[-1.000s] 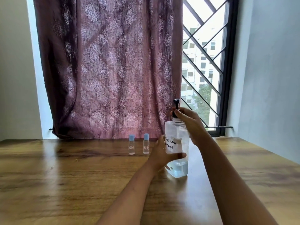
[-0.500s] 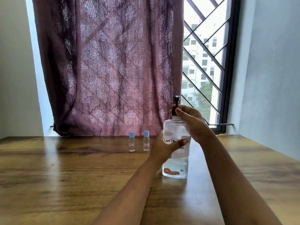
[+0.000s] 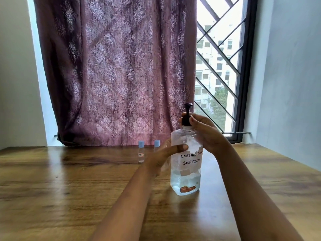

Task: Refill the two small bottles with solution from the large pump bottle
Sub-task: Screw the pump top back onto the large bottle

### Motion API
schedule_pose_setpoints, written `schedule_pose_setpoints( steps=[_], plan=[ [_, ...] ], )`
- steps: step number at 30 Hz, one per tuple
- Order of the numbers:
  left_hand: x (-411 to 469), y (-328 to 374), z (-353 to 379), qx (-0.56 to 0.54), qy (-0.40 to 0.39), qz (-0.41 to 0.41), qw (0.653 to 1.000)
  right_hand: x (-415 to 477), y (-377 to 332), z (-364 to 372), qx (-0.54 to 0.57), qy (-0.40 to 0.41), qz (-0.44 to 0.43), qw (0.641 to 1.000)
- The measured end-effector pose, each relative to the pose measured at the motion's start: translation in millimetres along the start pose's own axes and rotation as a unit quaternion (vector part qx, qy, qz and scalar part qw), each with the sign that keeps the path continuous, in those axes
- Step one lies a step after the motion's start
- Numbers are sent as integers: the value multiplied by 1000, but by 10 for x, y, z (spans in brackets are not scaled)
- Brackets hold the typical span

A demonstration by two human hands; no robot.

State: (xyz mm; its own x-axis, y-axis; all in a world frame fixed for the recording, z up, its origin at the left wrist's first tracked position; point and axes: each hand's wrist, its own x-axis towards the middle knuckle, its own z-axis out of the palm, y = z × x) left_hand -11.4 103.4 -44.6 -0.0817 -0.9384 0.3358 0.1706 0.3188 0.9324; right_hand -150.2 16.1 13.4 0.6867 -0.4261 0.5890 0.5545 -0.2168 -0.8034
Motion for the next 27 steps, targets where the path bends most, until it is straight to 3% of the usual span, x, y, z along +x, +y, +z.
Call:
schedule_pose_setpoints(
  steps=[6, 14, 20, 27],
  plan=[
    [-36, -19, 96, 57, -2, 13, 998, -11, -2, 12, 1, 11, -3, 1000],
    [-7, -29, 210, 114, 40, 47, 992, 28, -28, 173, -126, 133, -50, 982],
    [20, -48, 196, 121, 49, 56, 990, -14, -35, 83, -111, 43, -5, 993],
    [15, -47, 202, 124, 41, 51, 990, -40, -45, 10, -48, 7, 7, 999]
  ],
)
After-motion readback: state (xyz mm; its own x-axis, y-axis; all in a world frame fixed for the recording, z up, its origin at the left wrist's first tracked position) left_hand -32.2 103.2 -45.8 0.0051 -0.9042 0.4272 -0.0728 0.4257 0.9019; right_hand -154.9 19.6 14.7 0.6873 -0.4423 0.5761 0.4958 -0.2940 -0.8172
